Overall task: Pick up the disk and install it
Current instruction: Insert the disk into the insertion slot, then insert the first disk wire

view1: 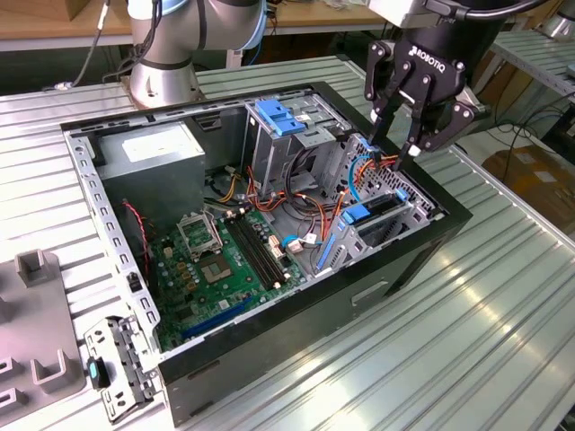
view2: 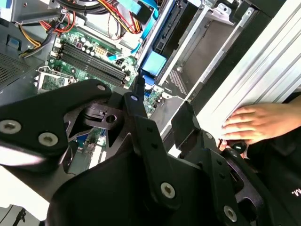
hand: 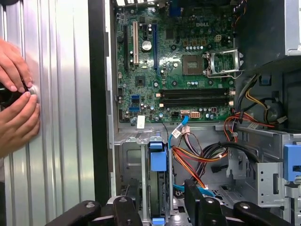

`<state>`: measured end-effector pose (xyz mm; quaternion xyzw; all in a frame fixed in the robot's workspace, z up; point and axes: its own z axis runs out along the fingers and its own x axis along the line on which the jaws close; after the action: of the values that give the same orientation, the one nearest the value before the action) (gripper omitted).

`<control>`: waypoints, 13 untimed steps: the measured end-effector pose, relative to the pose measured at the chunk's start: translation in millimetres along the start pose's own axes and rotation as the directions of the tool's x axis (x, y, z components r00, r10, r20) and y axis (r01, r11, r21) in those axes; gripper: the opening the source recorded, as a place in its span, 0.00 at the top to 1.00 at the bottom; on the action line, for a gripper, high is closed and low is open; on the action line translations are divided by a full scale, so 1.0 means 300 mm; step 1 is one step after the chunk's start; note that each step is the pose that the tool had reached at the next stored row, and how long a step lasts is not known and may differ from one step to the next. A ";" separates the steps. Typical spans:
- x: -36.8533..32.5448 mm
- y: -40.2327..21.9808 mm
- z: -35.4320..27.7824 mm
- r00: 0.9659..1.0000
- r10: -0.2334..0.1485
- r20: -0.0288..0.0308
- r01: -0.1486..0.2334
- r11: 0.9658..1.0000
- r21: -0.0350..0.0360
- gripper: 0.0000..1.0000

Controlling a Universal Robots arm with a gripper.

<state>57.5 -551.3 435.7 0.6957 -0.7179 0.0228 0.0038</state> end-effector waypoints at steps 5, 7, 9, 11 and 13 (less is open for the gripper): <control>0.000 0.000 0.000 1.000 0.000 0.000 0.000 1.000 0.000 0.64; 0.006 0.002 0.091 1.000 0.000 0.000 0.000 1.000 0.000 0.89; 0.007 0.003 0.115 1.000 0.000 0.000 0.000 1.000 0.000 0.89; 0.007 0.003 0.115 1.000 0.000 0.000 0.000 1.000 0.000 0.89; 0.007 0.003 0.116 1.000 0.000 0.000 0.000 1.000 0.000 0.89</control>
<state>57.5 -554.7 401.1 0.6957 -0.7179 0.0228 0.0038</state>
